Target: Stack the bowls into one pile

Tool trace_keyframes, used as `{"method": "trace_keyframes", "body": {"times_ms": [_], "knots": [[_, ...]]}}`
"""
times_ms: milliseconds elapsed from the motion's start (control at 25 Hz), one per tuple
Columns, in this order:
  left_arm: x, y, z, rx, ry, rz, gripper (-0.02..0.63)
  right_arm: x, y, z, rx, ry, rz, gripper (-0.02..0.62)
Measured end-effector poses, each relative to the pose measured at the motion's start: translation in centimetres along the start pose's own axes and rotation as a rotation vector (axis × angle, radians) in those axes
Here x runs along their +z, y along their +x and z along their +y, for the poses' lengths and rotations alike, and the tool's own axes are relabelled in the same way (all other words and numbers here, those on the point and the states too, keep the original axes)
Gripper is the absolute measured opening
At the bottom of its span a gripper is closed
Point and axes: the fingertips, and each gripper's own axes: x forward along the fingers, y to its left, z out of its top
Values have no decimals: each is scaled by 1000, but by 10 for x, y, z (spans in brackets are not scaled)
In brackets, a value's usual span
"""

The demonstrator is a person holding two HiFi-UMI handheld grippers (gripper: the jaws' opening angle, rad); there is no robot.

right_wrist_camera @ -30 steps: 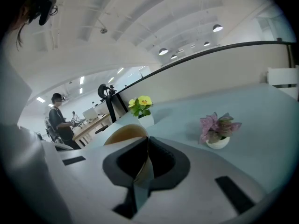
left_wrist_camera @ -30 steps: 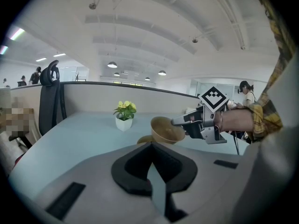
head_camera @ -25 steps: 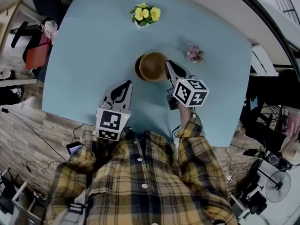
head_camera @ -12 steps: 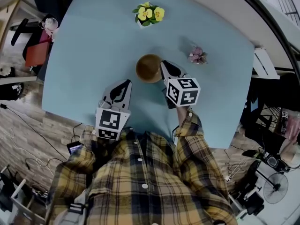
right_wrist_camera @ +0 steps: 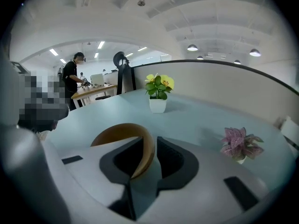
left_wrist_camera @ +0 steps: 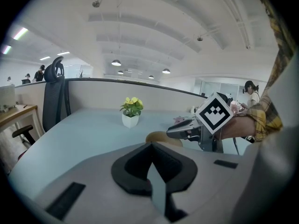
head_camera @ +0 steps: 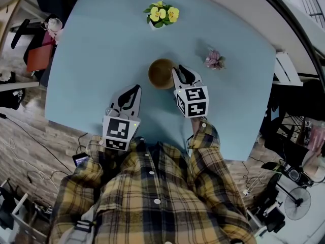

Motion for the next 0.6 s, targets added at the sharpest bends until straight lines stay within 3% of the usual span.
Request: {"method": "trace_keyframes", "body": {"times_ms": [240,600], "knots": [[1,-2,0,3,-1,-6,-9,-1,-1,-1,-15,-8,2,133],[10,-6,-1,5,10,-33,-9,14,-16,2,-21,-41,-49,160]]}}
